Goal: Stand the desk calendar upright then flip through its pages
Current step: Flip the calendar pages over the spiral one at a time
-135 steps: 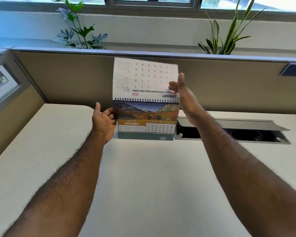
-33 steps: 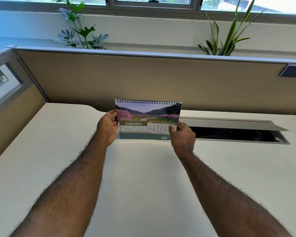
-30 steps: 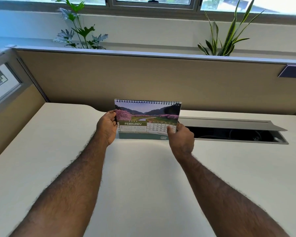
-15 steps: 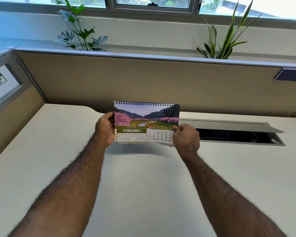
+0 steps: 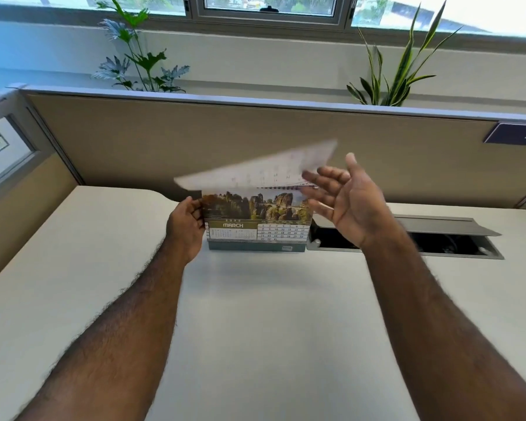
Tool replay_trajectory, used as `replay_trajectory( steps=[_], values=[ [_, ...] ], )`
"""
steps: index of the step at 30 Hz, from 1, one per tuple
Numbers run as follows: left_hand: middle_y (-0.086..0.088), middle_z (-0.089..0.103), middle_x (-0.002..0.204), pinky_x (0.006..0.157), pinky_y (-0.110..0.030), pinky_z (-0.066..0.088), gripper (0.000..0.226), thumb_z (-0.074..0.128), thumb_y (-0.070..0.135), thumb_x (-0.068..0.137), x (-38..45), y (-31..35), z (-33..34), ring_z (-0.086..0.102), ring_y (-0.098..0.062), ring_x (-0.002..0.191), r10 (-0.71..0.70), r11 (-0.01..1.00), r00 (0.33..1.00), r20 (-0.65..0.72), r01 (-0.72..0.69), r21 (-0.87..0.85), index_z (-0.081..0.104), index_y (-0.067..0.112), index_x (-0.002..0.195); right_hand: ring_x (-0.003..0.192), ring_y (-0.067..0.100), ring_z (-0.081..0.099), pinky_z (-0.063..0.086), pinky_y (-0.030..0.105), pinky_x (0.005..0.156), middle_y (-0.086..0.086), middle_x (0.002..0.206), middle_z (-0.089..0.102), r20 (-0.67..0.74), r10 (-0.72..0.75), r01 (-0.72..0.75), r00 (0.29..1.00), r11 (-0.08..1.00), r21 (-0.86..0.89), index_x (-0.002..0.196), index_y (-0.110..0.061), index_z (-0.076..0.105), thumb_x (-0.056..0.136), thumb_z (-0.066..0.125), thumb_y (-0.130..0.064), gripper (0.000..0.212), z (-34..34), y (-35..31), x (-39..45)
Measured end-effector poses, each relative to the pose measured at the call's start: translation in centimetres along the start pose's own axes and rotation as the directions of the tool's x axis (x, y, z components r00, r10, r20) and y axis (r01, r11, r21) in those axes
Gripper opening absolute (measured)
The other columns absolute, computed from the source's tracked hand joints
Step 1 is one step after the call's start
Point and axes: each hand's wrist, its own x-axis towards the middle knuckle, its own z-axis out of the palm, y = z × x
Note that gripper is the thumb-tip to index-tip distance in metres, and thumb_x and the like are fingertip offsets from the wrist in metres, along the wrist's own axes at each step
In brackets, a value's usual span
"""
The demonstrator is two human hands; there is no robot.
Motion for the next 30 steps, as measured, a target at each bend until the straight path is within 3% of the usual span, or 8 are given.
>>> replay_trajectory(
  steps=[4, 8, 13, 18, 21, 24, 27, 30],
  values=[
    [0.002, 0.075, 0.078, 0.076, -0.030, 0.050, 0.033, 0.036, 0.026, 0.100, 0.3, -0.3, 0.1, 0.065, -0.017, 0.083, -0.010, 1.000, 1.000, -0.023, 0.011, 0.009, 0.066, 0.014, 0.093, 0.120, 0.017, 0.060, 0.043, 0.037, 0.096, 0.001, 0.123, 0.070, 0.025, -0.106, 0.109, 0.994, 0.979, -0.172, 0.127, -0.016, 0.058, 0.094, 0.022, -0.067, 0.071, 0.1, -0.4, 1.9],
    [-0.002, 0.074, 0.094, 0.083, -0.031, 0.051, 0.031, 0.037, 0.025, 0.100, 0.4, -0.4, -0.1, 0.066, -0.018, 0.094, -0.015, 1.000, 1.000, -0.012, 0.015, 0.023, 0.066, 0.013, 0.102, 0.114, 0.006, 0.055, 0.039, 0.022, 0.087, 0.000, 0.131, 0.059, 0.036, -0.187, 0.177, 0.982, 0.830, -0.529, 0.137, -0.013, 0.048, 0.094, 0.020, -0.067, 0.074, 1.0, 0.5, 2.7],
    [-0.003, 0.072, 0.098, 0.079, -0.029, 0.050, 0.032, 0.037, 0.026, 0.099, 0.2, -0.4, -0.1, 0.064, -0.018, 0.095, -0.009, 1.000, 1.000, -0.005, 0.009, 0.025, 0.066, 0.013, 0.103, 0.137, 0.026, 0.040, 0.035, 0.044, 0.112, 0.010, 0.152, 0.042, 0.060, -0.182, 0.161, 0.981, 0.612, -0.774, 0.147, -0.012, 0.037, 0.095, 0.018, -0.066, 0.077, 1.0, 2.0, 3.6],
    [0.000, 0.075, 0.089, 0.080, -0.029, 0.050, 0.032, 0.037, 0.026, 0.099, 0.1, -0.5, -0.2, 0.066, -0.017, 0.093, 0.001, 1.000, 1.000, -0.001, -0.001, 0.031, 0.067, 0.014, 0.101, 0.140, 0.023, 0.039, 0.031, 0.043, 0.115, 0.009, 0.155, 0.039, -0.021, -0.235, 0.150, 0.972, 0.685, -0.713, 0.148, -0.014, 0.038, 0.099, 0.030, -0.057, 0.065, 0.5, 3.2, 4.0],
    [-0.001, 0.075, 0.093, 0.078, -0.028, 0.051, 0.033, 0.037, 0.027, 0.100, 0.1, -0.6, -0.2, 0.066, -0.017, 0.095, 0.010, 0.999, 1.000, -0.008, -0.010, 0.038, 0.067, 0.014, 0.101, 0.138, 0.020, 0.041, 0.034, 0.038, 0.113, 0.007, 0.154, 0.041, -0.262, -0.410, 0.110, 0.874, 0.690, -0.715, 0.148, -0.013, 0.037, 0.101, 0.039, -0.042, 0.055, 0.3, 5.0, 3.8],
    [-0.002, 0.074, 0.099, 0.077, -0.027, 0.052, 0.033, 0.036, 0.025, 0.100, 0.2, -0.7, -0.3, 0.067, -0.016, 0.096, 0.016, 0.999, 1.000, -0.018, -0.015, 0.046, 0.067, 0.015, 0.103, 0.129, 0.028, 0.051, 0.042, 0.044, 0.109, 0.012, 0.145, 0.051, -0.470, -0.324, -0.122, 0.821, 0.705, -0.698, 0.142, -0.007, 0.045, 0.098, 0.044, -0.029, 0.049, -0.3, 7.7, 3.3],
    [-0.002, 0.072, 0.106, 0.078, -0.027, 0.052, 0.031, 0.034, 0.021, 0.101, 0.2, -0.9, -0.3, 0.066, -0.016, 0.099, 0.021, 0.998, 0.999, -0.040, -0.019, 0.059, 0.064, 0.015, 0.108, 0.104, 0.028, 0.064, 0.055, 0.041, 0.089, 0.015, 0.122, 0.067, -0.439, -0.176, -0.220, 0.881, 0.669, -0.710, 0.122, -0.004, 0.061, 0.098, 0.044, -0.024, 0.036, -0.4, 10.4, 2.5],
    [-0.002, 0.071, 0.105, 0.077, -0.027, 0.052, 0.031, 0.032, 0.018, 0.102, 0.0, -1.0, -0.3, 0.066, -0.016, 0.097, 0.023, 0.997, 0.998, -0.058, -0.018, 0.078, 0.063, 0.016, 0.105, 0.101, 0.027, 0.066, 0.054, 0.031, 0.084, 0.008, 0.117, 0.070, -0.372, -0.198, -0.202, 0.907, 0.570, -0.796, 0.121, -0.011, 0.061, 0.096, 0.050, -0.027, 0.032, 0.1, 11.9, 1.8]
  ],
)
